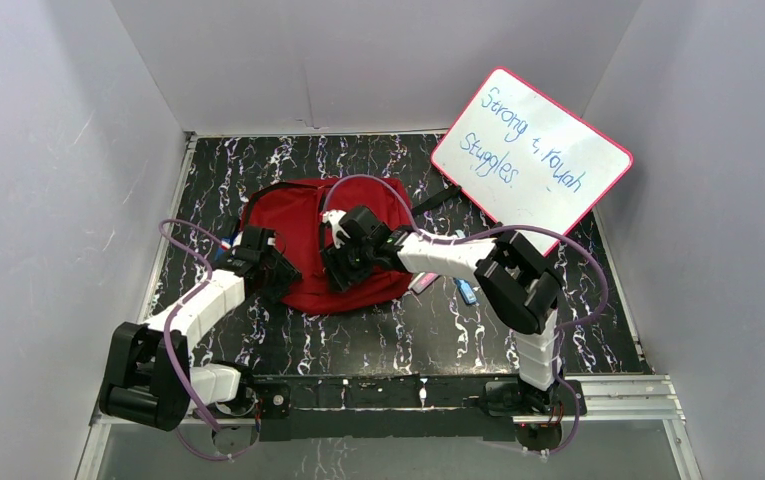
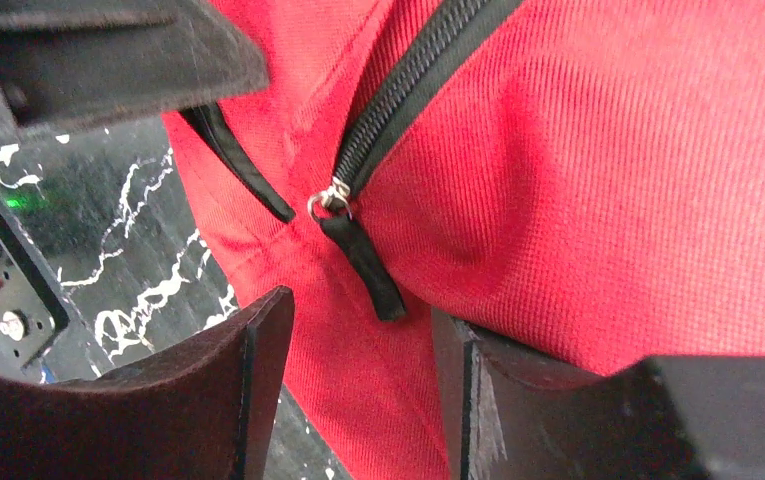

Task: Pack the student bag
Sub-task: Unzip the student bag at the center of the board.

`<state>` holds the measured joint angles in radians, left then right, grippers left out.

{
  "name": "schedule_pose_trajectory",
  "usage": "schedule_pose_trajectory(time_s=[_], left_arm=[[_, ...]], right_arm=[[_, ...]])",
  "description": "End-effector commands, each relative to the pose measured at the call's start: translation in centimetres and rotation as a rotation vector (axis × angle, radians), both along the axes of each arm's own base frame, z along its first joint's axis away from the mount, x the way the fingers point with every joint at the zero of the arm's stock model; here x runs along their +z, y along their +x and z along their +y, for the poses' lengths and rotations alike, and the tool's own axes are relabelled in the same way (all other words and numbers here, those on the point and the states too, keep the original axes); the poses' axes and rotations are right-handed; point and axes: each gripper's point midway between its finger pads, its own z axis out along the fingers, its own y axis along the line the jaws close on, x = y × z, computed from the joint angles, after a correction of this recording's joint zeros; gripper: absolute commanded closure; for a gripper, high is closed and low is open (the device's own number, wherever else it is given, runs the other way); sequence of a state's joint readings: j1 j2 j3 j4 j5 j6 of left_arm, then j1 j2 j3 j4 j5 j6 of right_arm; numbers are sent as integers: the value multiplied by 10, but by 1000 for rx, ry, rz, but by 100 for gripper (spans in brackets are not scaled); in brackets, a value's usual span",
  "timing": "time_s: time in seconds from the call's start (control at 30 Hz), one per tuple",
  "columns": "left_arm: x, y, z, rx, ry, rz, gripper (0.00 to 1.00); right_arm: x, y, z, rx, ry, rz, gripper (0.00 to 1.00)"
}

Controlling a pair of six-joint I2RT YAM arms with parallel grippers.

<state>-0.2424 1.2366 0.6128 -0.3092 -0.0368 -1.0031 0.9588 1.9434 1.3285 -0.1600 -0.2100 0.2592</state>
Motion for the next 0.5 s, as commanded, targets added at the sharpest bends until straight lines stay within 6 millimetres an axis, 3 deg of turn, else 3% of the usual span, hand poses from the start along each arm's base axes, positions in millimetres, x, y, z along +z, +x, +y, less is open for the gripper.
schedule_pose_trajectory(time_s=[0.0,0.13,0.3,0.47], left_arm=[[0,-9,4,4,8,1,58],[-2,-10,5,5,11,5,58],[-4,-10,5,1,15,11,58],[-3,-8,1,-10,-2,0,59]], right_arm=[[26,16,32,7,118,-58,40],[22,17,35,7,122,-52,48],[19,17,34,7,109,-46,68],[33,12,30,15,122,-46,96]])
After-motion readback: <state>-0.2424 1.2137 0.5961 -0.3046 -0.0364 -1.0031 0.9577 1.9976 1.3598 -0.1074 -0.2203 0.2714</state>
